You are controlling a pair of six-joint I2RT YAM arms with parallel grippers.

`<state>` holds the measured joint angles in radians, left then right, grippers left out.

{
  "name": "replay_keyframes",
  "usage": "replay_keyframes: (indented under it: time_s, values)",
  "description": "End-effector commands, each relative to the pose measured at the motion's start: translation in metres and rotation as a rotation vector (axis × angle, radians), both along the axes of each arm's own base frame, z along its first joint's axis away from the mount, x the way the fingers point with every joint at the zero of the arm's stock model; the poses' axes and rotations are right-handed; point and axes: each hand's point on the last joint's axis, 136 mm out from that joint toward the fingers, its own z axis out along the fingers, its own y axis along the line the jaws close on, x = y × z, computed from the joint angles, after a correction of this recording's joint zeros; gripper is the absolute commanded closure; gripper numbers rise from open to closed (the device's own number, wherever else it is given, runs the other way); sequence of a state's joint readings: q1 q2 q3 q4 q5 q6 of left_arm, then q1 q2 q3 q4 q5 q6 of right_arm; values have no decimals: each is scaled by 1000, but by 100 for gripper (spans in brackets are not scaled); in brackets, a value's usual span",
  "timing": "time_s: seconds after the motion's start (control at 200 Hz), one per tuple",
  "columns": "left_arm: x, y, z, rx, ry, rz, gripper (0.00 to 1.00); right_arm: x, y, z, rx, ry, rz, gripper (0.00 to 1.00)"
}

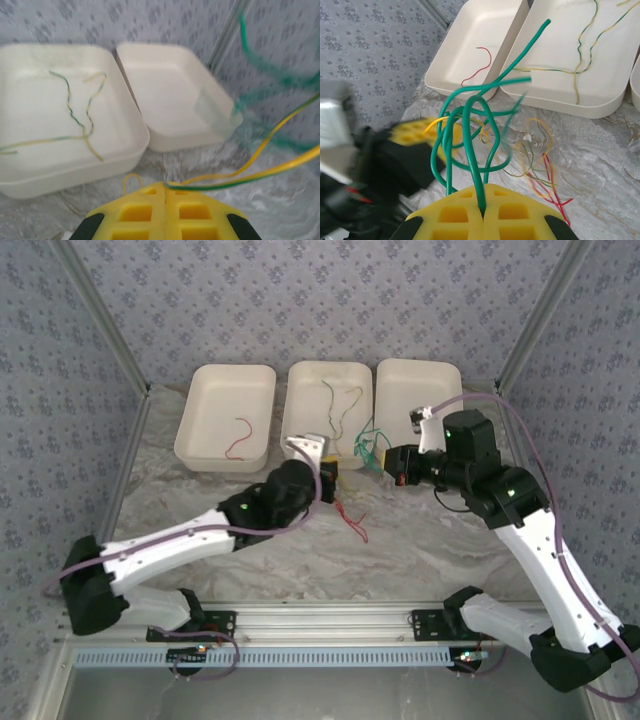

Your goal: Untangle the cables

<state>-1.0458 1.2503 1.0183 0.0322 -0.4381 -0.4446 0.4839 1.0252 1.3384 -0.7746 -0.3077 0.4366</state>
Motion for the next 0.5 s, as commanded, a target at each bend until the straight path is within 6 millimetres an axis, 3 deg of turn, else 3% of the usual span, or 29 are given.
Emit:
replay_keyframes:
  time_s: [0.0,0.155,0.335,0.495]
  values:
    - [0,36,4,3,5,35,100,1,-1,6,-1,-10,-1,100]
    - [11,87,-1,-25,73,129,100,4,-10,-7,-38,3,-29,100]
    - [19,122,-7,-50,115,195,100,13,-21,-24,-86,22,-82,100]
    - [27,173,-22,-59,201,363,100,17,-43,-38,-125,39,-175,100]
